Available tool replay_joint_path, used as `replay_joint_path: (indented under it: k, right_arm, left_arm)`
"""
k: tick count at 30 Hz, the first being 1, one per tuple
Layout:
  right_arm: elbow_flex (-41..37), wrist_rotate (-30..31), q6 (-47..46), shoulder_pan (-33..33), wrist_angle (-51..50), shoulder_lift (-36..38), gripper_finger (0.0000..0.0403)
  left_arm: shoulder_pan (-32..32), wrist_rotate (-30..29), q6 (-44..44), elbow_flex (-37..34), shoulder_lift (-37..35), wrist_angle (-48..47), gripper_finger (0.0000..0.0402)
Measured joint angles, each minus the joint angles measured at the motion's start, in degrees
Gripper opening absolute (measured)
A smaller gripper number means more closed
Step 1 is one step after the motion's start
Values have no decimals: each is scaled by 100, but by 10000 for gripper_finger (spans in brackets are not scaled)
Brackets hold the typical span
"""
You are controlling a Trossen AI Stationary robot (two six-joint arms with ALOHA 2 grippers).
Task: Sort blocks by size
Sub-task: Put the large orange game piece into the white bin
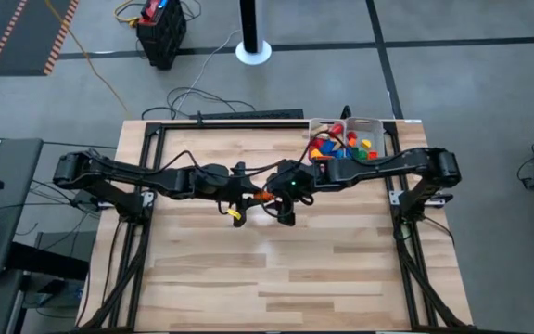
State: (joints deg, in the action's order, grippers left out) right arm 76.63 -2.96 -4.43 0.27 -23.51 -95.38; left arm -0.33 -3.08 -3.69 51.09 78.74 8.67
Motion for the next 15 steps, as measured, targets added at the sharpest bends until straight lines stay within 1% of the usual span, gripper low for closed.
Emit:
replay_joint_path:
  k: [5, 12, 15]
  right_arm:
    - [178, -3, 304, 0, -63, -74, 175]
    - [193, -14, 640, -2, -405, -40, 121]
    - [193, -15, 669, 9, -413, -39, 119]
  left_arm:
    - [-77, -12, -153, 0, 0, -53, 95]
    - [-159, -45, -348, 7, 0, -157, 95]
    - [-162, -57, -443, 7, 0, -191, 96]
